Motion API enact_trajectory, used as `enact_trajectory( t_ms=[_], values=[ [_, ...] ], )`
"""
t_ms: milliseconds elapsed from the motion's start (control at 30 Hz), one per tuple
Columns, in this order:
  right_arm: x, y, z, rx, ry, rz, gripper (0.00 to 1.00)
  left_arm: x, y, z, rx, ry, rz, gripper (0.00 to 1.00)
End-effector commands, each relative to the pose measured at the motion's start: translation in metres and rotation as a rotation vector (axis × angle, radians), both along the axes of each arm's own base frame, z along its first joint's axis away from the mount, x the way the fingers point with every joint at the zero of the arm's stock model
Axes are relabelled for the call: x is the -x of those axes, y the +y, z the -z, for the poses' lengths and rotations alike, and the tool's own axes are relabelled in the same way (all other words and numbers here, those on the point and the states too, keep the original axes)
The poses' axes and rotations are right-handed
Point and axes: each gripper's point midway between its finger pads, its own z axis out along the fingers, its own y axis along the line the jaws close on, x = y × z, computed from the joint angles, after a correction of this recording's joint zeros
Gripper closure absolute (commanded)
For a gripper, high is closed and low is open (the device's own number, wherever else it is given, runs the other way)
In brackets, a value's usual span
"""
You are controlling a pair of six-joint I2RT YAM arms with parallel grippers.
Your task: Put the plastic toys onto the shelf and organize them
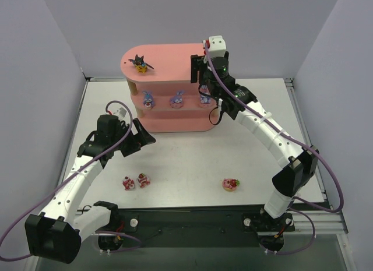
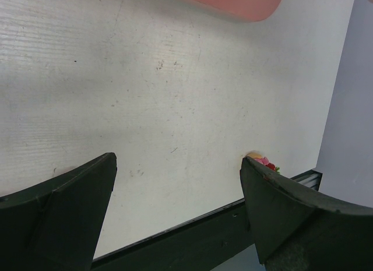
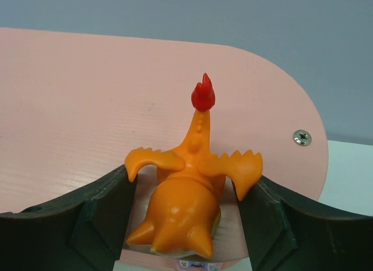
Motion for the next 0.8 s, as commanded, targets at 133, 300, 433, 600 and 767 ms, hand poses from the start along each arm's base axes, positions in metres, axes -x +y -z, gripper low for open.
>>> enact_trajectory(
  t_ms=[133, 300, 433, 600, 767],
  values=[
    [-0.001, -0.004, -0.018, -0.036, -0.032, 0.036, 0.58, 0.002, 0.003, 0.001, -0.006, 0.005, 0.010, 0.03],
    [0.003, -0.006, -0.022, -0.055, -0.012, 0.042, 0.73, 0.003, 0.004, 0.002, -0.007, 0.006, 0.007, 0.03],
    [0.009, -0.008, -0.033, -0.090, 0.018, 0.042, 0.80, 0.003, 0.004, 0.000, -0.003, 0.002, 0.009, 0.03],
    [0.021, -0.008, -0.049, -0.147, 0.103, -0.003, 0.87, 0.002, 0.003, -0.002, 0.001, -0.006, 0.014, 0.03],
    [0.029, -0.010, -0.037, -0.161, 0.215, -0.002, 0.90, 0.002, 0.001, -0.003, 0.007, -0.006, 0.020, 0.03]
  ],
)
